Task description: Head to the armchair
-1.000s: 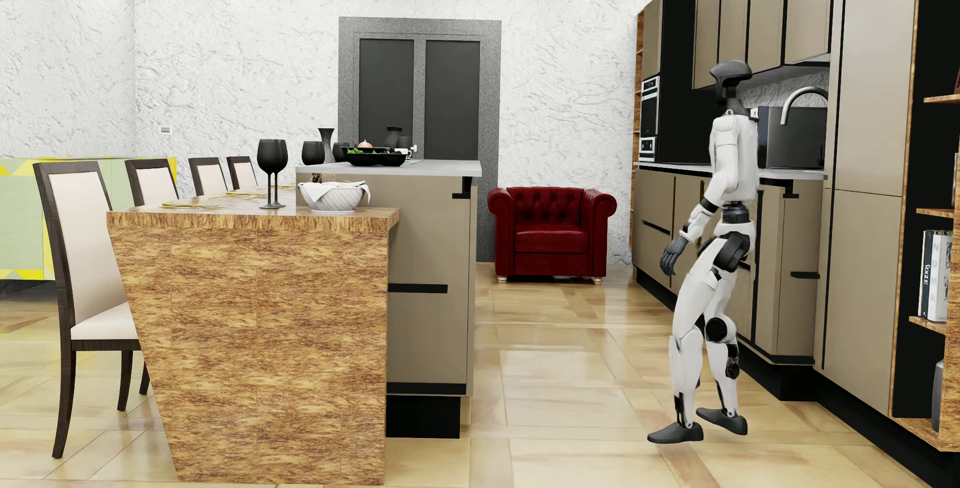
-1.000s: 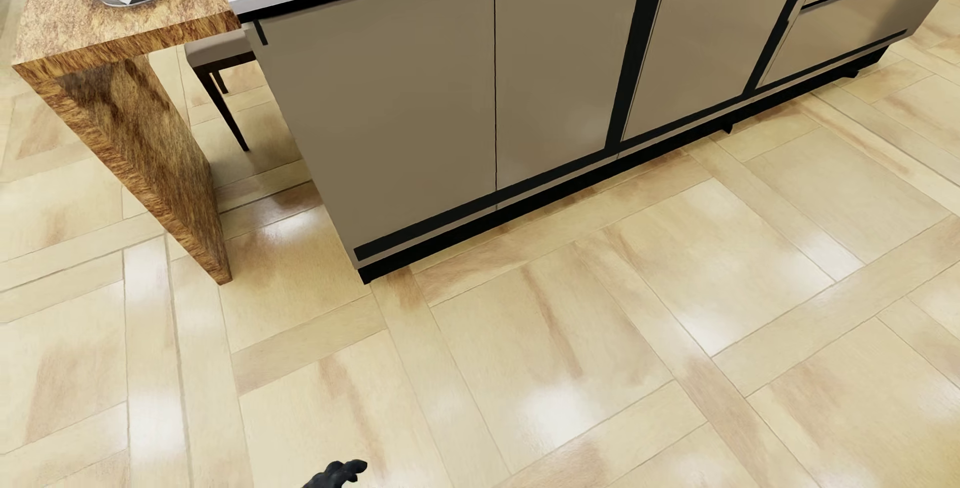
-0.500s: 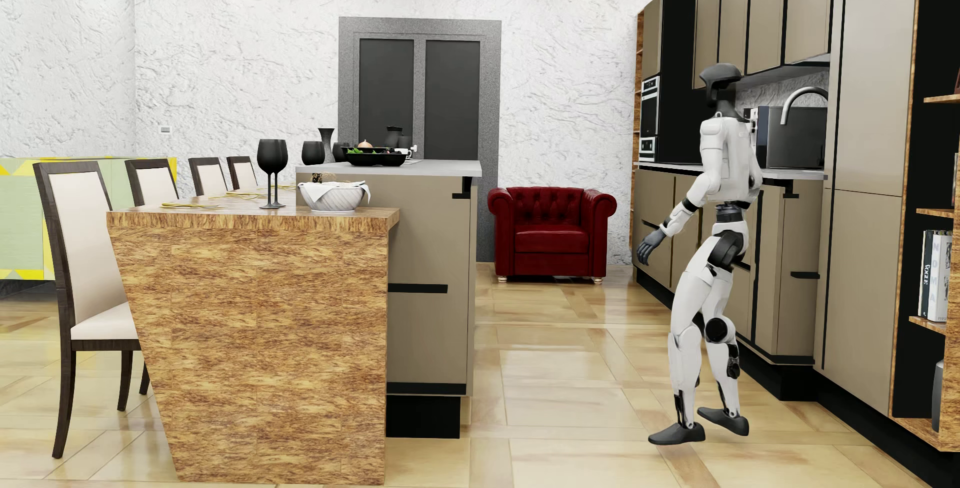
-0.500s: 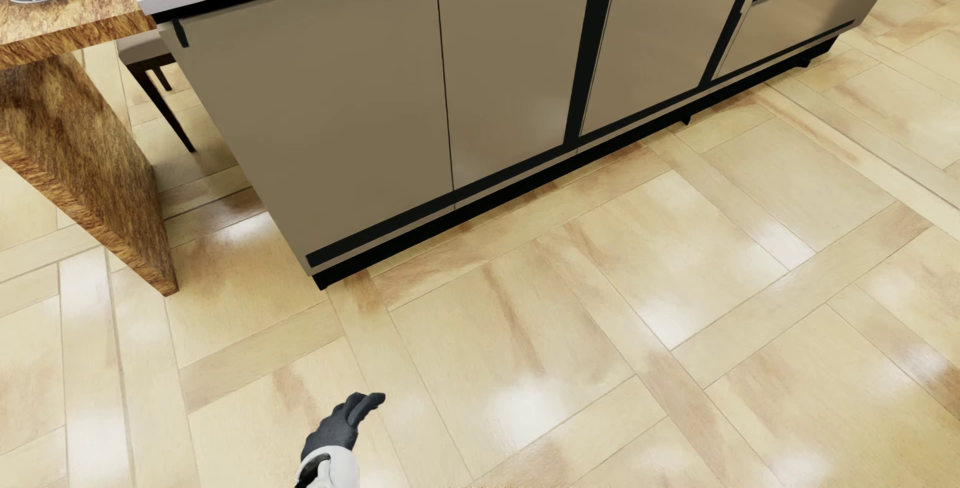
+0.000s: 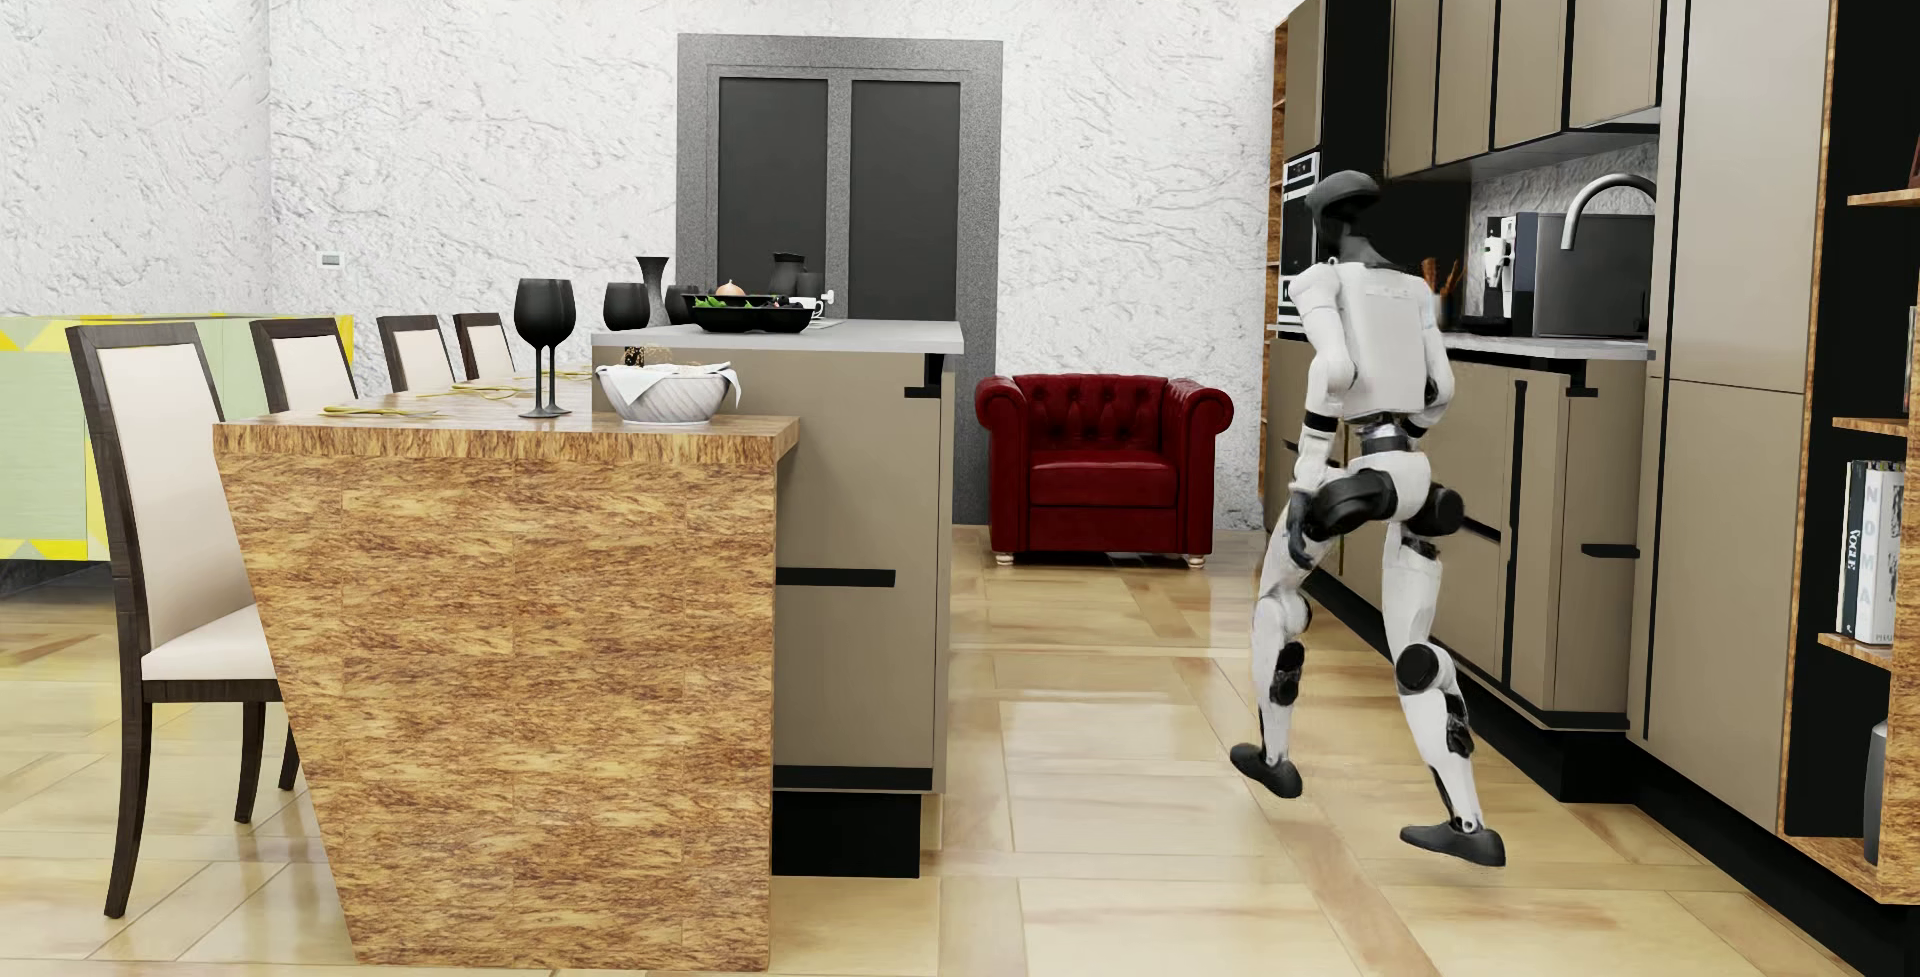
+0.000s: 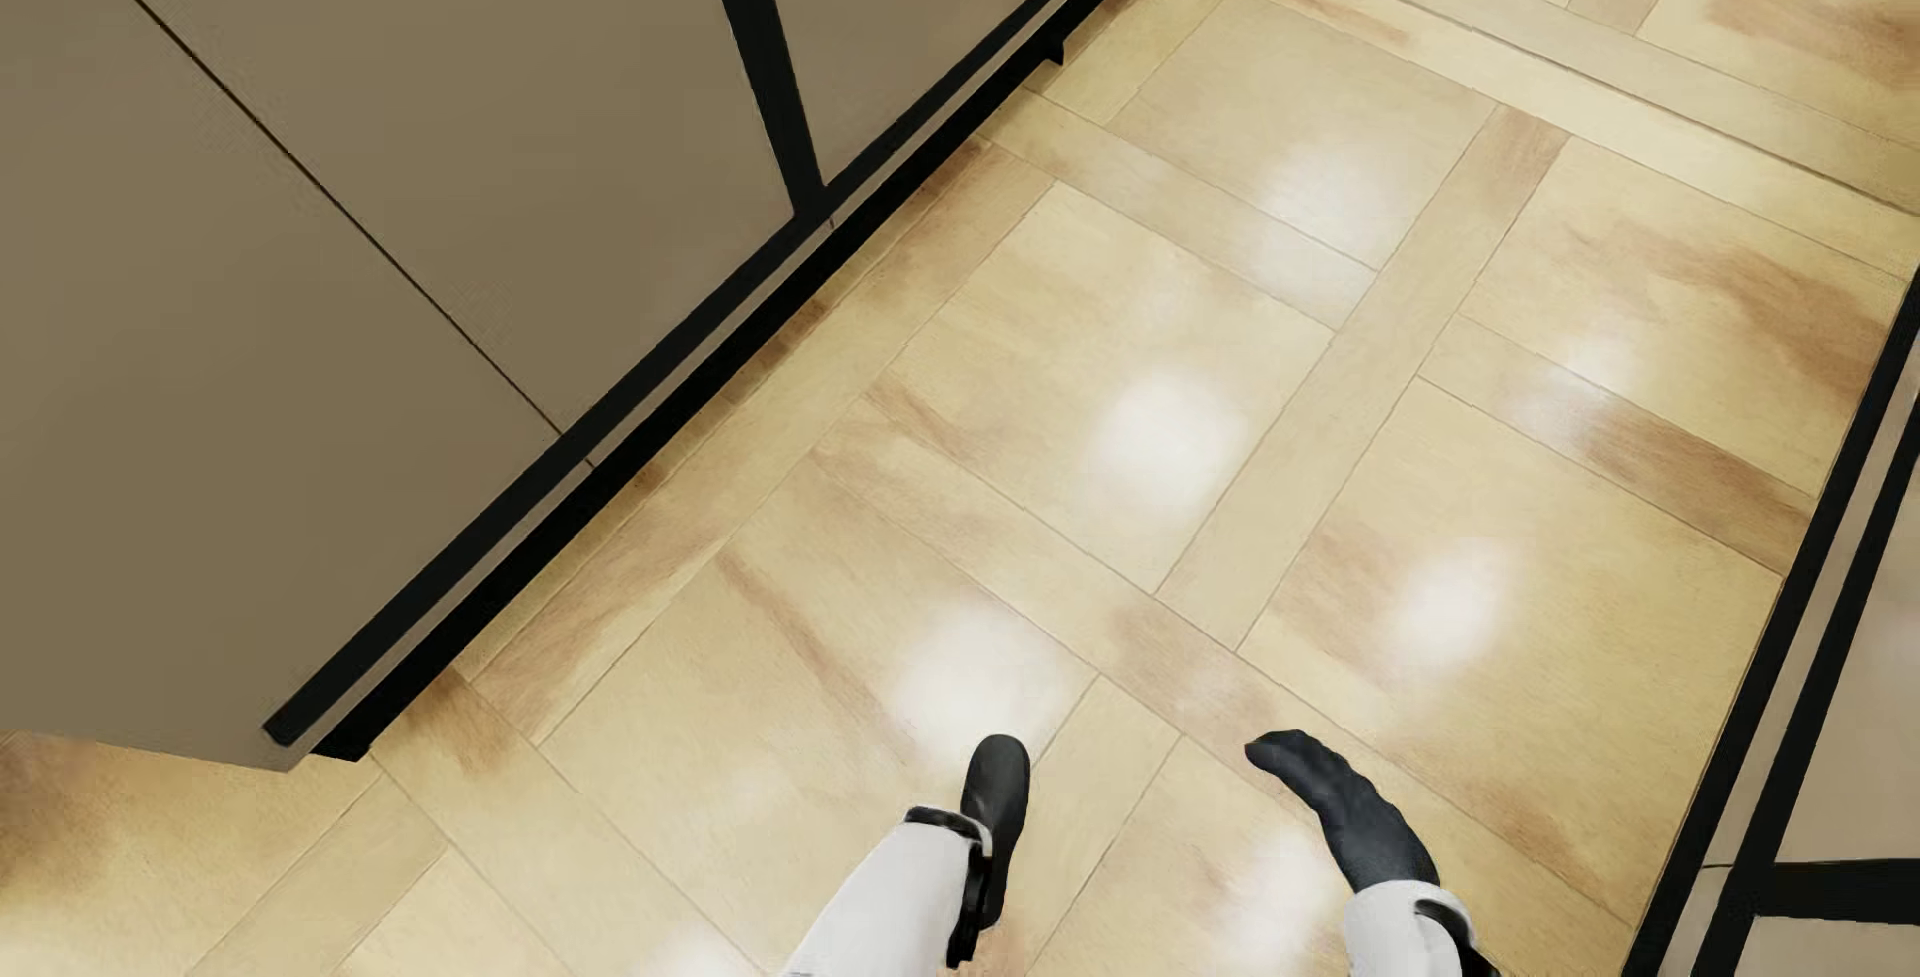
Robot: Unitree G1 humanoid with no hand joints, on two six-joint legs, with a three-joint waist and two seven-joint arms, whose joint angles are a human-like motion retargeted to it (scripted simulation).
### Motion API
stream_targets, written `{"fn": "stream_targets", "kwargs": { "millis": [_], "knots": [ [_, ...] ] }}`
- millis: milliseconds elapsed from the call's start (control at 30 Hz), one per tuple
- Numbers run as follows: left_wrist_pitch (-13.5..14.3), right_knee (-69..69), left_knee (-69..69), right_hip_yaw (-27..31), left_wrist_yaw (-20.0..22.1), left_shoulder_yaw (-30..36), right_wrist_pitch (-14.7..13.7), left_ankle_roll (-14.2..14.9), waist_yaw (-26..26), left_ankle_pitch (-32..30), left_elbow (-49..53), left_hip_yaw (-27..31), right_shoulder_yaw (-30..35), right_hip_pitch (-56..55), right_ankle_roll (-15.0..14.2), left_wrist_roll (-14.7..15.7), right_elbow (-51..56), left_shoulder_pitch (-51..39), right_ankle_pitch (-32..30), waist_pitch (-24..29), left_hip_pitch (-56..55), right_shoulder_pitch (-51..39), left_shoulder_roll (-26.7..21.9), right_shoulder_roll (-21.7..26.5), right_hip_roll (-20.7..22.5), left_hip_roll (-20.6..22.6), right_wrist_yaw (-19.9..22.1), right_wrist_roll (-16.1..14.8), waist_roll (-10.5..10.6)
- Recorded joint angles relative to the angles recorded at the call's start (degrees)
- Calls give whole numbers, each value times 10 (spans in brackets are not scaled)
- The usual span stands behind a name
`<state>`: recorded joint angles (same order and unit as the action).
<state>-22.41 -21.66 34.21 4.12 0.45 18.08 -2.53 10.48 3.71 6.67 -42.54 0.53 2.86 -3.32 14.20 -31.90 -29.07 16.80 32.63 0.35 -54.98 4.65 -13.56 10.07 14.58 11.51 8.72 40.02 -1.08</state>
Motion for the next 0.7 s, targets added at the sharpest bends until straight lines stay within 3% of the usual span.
{"fn": "stream_targets", "kwargs": {
  "millis": [33, 67, 100, 133, 167, 200, 233, 267, 300, 367, 433, 467, 500, 533, 567, 600, 633, 667, 700],
  "knots": [
    [-13, -24, 5, 11, -19, -6, 5, -97, 11, -29, -6, 8, 26, 9, 3, -22, 7, 20, -27, 4, 12, -13, 2, 2, 2, 0, -9, -5, -3],
    [-23, -74, 35, 22, -27, -20, 10, -117, 22, 0, -9, -6, 47, 6, 2, -37, 15, 36, -69, 10, 20, -11, 10, 2, 6, -16, -14, -18, -7],
    [-30, -154, 60, 18, -22, -41, 16, -133, 32, 27, -11, -15, 67, -15, -88, -44, 23, 49, -159, 17, 40, 3, 21, 0, 3, -35, -20, -35, -11],
    [-33, -254, 71, 33, -15, -62, 23, -146, 39, 57, -13, -24, 90, -52, -263, -44, 26, 58, -272, 22, 69, 20, 35, 2, 9, -58, -36, -46, -14],
    [-29, -368, 69, -14, -12, -74, 32, -144, 47, 86, -16, -42, 111, -109, -283, -39, 28, 60, -341, 25, 106, 34, 51, 9, 6, -89, -60, -40, -16],
    [-20, -460, 52, -22, -16, -73, 40, -135, 45, 108, -22, -60, 117, -171, -284, -37, 27, 51, -316, 27, 151, 48, 61, 12, -17, -112, -74, -23, -17],
    [-11, -516, 23, -33, -23, -58, 50, -124, 35, 124, -28, -74, 102, -237, -287, -40, 18, 33, -275, 28, 204, 66, 61, 2, -62, -127, -62, -12, -19],
    [-1, -528, -10, -50, -29, -37, 59, -114, 19, 137, -38, -85, 65, -296, -273, -53, 0, 7, -233, 27, 260, 86, 55, -16, -110, -136, -28, -21, -20],
    [10, -505, -40, -70, -35, -13, 72, -106, 1, 152, -37, -96, 15, -350, -229, -70, -25, -21, -207, 25, 315, 101, 45, -36, -147, -141, 12, -44, -19],
    [37, -379, -75, -66, -37, 25, 105, -89, -33, 199, 1, -119, -71, -435, -186, -83, -59, -81, -182, 22, 420, 113, 4, -53, -165, -145, 68, -87, -14],
    [52, -135, -110, -40, -15, 23, 94, -58, -58, 230, 48, -130, -123, -453, -173, -69, -53, -156, -222, 25, 525, 146, -38, -36, -160, -156, 65, -116, -7],
    [46, -9, -123, -35, 4, -2, 84, -40, -68, 231, 71, -129, -140, -441, -164, -49, -50, -189, -241, 28, 573, 165, -48, -31, -164, -167, 62, -121, -2],
    [36, 46, -121, -61, 31, -34, 79, -22, -75, 213, 93, -119, -151, -429, -145, -29, -49, -215, -252, 31, 612, 187, -51, -31, -177, -178, 63, -119, 2],
    [29, 10, -100, -120, 65, -60, 76, -13, -80, 169, 118, -105, -157, -422, -143, -16, -51, -229, -282, 35, 639, 208, -53, -37, -198, -194, 62, -113, 5],
    [31, -66, -48, -149, 96, -75, 73, -7, -86, 94, 148, -84, -158, -419, -146, -11, -57, -230, -304, 39, 645, 222, -60, -49, -205, -216, 61, -106, 11],
    [39, -137, 55, -159, 117, -84, 72, -35, -89, -30, 179, -58, -157, -413, -117, -6, -67, -216, -263, 44, 618, 223, -67, -60, -196, -235, 57, -99, 18],
    [46, -179, 187, -165, 125, -88, 71, -15, -89, -134, 207, -48, -153, -394, -111, 1, -77, -192, -209, 49, 562, 212, -70, -68, -182, -262, 54, -91, 25],
    [47, -182, 310, -166, 120, -86, 69, -49, -84, -136, 225, -29, -145, -359, -107, 6, -87, -167, -171, 53, 484, 189, -67, -73, -159, -276, 52, -83, 33],
    [43, -154, 397, -163, 104, -74, 66, -80, -77, -81, 231, -1, -132, -313, -106, 7, -94, -148, -147, 55, 396, 157, -61, -76, -138, -254, 54, -75, 40]
  ]
}}
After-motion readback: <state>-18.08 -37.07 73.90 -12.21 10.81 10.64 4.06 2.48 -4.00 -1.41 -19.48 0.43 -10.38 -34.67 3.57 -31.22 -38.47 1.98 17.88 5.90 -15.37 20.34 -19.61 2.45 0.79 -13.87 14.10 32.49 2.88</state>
